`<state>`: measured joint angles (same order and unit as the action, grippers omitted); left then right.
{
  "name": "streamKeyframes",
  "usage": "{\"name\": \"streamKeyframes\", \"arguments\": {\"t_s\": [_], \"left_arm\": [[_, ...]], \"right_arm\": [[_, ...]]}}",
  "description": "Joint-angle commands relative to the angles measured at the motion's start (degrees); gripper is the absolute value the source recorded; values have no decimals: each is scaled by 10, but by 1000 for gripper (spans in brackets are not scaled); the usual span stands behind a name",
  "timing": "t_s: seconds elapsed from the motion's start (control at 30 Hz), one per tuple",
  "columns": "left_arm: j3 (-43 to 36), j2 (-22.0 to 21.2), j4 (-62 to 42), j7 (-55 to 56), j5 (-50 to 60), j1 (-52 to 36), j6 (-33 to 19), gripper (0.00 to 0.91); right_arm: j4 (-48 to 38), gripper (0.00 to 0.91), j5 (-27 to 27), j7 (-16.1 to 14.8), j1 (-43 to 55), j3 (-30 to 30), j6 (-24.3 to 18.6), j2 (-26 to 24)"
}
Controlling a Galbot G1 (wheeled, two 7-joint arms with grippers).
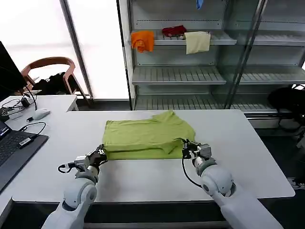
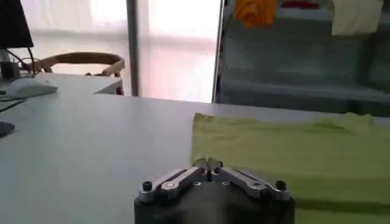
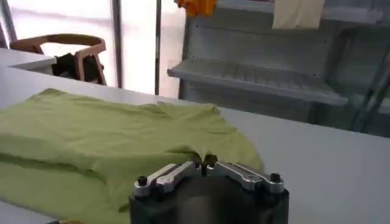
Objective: Fold and organize the clothes.
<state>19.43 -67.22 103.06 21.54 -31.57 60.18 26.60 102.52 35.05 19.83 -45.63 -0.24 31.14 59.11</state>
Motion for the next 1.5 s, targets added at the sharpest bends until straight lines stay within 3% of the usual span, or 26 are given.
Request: {"name": "streamKeyframes", "arguments": {"t_s": [0.03,0.13,0.43,0.7,0.9,1.5], "left_arm": [[-6,1,-14,-6,19,-12,1,907],[-10,8,-11,-8,22,-16,-1,907],[13,37,32,-8,26,-4,35,907],[60,55,137,-32,-17,82,65,907],[74,49,116,-71,-38,100,65,907],[78,34,22,-98,-58,59,61,907]], "right_arm": [[-26,907,-3,13,8,-4,1,4],[-26,907,6,37,9,-1,18,9],[19,907,13,45,3,26,20,-3],[125,907,46,1,-119,110,19,-63],[135,907,52,-20,-179,131,13,-77],[90,907,32,-40,-154,111,5,-62]]}}
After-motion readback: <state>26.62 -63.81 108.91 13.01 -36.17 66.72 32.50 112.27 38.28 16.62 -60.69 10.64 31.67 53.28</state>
